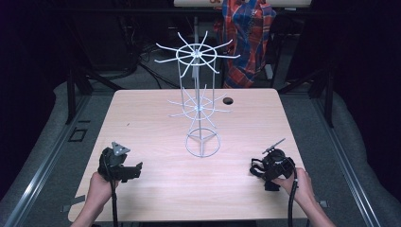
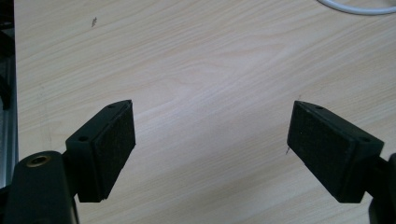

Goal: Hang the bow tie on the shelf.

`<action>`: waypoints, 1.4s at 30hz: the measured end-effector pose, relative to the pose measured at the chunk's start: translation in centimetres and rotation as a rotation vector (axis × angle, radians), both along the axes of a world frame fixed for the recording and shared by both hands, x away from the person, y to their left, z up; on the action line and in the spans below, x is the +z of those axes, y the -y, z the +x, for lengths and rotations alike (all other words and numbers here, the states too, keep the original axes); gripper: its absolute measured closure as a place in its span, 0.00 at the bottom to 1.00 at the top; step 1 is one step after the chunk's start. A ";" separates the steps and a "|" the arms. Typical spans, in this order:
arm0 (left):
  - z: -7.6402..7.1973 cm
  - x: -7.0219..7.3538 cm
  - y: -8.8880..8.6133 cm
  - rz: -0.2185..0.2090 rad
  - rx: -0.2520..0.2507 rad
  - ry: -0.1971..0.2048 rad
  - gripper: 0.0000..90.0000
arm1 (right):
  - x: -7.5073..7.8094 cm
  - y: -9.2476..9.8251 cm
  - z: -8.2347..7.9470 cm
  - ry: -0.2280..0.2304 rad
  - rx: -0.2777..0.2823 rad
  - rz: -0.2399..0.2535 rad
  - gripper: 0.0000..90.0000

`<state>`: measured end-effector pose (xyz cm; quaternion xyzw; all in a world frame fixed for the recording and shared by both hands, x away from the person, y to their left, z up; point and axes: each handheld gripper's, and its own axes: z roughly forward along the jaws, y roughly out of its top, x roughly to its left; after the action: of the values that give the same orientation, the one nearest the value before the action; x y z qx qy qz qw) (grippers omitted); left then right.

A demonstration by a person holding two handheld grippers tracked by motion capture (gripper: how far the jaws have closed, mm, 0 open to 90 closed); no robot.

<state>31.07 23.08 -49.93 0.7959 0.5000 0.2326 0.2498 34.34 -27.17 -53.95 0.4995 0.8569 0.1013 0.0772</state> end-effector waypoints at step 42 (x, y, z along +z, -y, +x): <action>0.1 -0.2 0.1 0.009 0.010 -0.005 0.17 | 2.7 0.6 -1.2 0.133 0.088 0.139 0.81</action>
<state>31.16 23.03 -50.10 0.7953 0.5035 0.2340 0.2435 33.10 -27.81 -51.23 0.4577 0.8619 0.1966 0.0944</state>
